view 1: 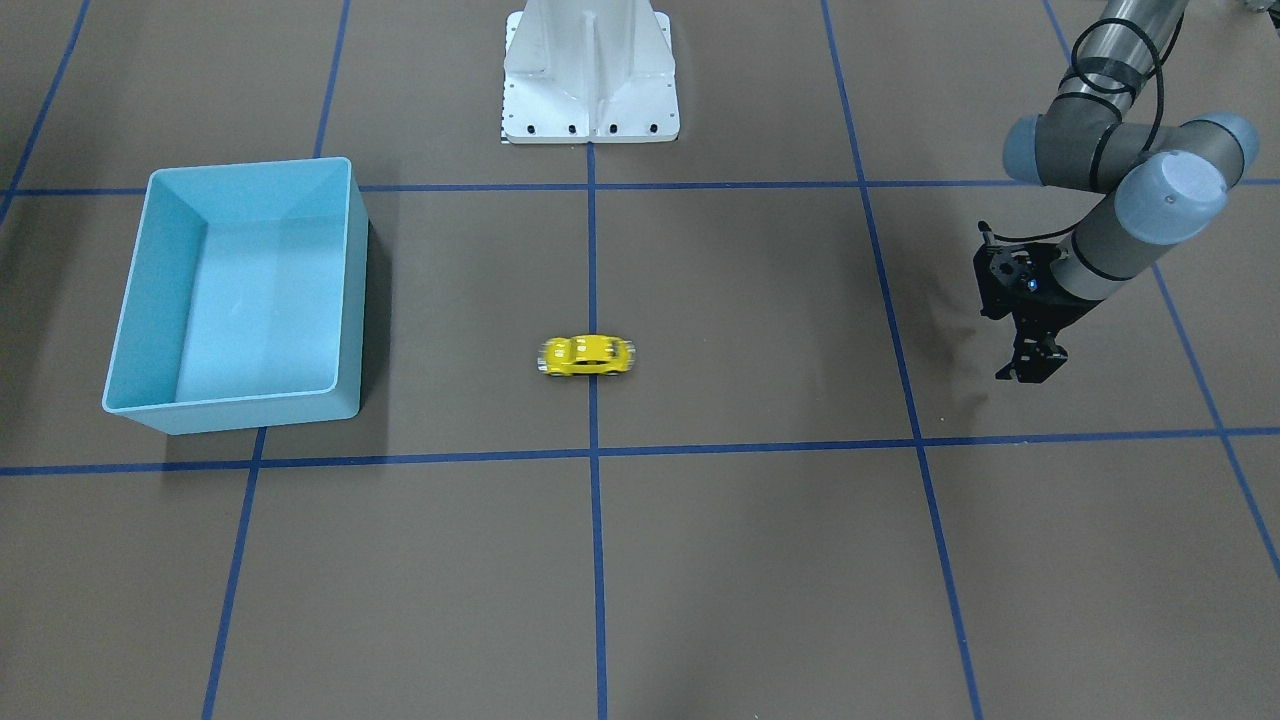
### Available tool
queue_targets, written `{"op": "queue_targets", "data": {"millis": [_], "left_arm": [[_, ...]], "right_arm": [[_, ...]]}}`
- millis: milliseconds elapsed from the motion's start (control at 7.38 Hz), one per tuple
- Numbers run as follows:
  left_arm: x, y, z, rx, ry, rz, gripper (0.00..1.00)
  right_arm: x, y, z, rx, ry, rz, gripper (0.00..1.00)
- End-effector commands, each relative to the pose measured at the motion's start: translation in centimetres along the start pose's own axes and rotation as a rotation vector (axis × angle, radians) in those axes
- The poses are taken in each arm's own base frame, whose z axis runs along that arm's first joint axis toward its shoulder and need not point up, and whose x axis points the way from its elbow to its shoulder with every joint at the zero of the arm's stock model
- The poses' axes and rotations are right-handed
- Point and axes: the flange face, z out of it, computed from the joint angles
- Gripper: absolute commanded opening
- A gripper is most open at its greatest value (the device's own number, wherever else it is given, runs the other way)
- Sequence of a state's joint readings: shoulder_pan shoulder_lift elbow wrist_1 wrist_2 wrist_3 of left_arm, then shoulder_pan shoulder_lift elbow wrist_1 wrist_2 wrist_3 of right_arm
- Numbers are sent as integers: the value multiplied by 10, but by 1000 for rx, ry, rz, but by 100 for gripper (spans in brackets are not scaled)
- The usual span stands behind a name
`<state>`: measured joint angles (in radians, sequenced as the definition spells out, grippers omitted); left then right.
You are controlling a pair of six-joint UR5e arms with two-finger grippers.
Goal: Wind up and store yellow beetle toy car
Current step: 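Release the car so it rolls forward toward the blue bin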
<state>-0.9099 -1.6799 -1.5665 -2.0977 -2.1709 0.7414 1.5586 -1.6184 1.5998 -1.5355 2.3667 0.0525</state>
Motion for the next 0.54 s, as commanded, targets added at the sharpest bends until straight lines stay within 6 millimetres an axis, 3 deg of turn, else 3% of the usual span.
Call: {"op": "queue_targets", "data": {"millis": [0,407], "left_arm": [[-8,13,-10,-15,-10,-51,100],[-25,27,-34,-13,-51,-307,100]], "right_arm": [[0,0,0,0,0,0,100],[0,0,0,-1,0,2,100]]}}
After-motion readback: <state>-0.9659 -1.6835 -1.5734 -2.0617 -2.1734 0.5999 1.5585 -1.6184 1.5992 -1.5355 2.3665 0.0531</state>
